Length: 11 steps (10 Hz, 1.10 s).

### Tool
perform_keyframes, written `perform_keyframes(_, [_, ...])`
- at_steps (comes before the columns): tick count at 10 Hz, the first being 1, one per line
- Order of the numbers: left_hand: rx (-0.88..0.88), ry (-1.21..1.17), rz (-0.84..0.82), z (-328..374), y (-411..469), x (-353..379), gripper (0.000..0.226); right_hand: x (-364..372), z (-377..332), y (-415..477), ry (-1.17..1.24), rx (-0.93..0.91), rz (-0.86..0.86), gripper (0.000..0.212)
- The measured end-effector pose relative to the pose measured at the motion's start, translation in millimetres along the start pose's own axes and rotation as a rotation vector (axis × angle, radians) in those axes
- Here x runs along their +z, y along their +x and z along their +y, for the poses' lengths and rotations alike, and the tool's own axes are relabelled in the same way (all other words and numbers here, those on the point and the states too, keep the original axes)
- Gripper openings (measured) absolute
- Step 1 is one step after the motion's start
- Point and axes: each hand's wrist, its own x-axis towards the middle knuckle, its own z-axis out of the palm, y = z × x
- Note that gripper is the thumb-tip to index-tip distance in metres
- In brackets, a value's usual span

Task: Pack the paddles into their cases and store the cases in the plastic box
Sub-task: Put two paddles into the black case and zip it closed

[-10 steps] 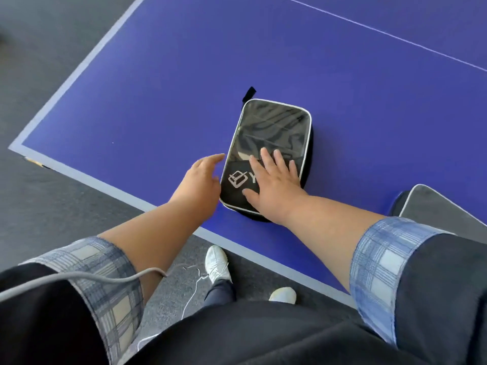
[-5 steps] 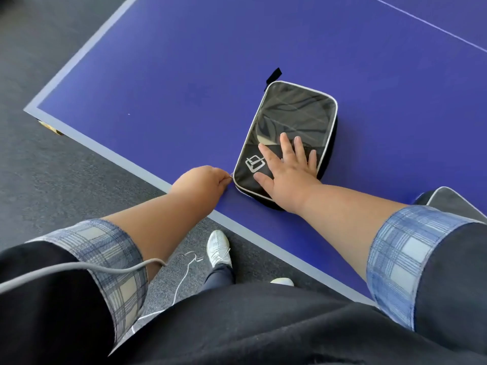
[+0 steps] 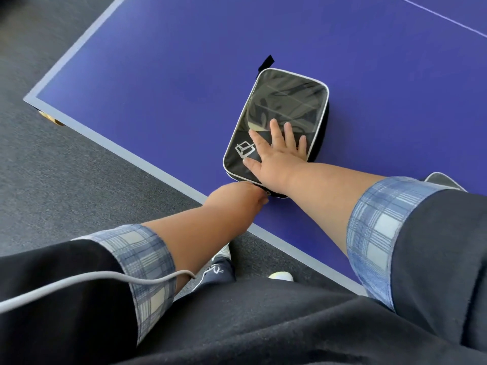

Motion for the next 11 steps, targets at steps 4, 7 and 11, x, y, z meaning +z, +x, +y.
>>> perform_keyframes(4, [-0.209,-0.176,0.085,17.3,-5.8,-3.5,0.04,26.7,35.1,-94.8,1.253,0.689,-0.044,0.036])
perform_keyframes(7, [0.014,0.106,0.015,32.4,-19.1,-0.9,0.031,33.0,6.2,-83.2,1.503,0.654,-0.299,0.023])
perform_keyframes(11, [0.175,0.056,0.38,22.3,75.2,-49.2,0.054,26.2,16.3,-85.2,0.597,0.312,-0.265,0.023])
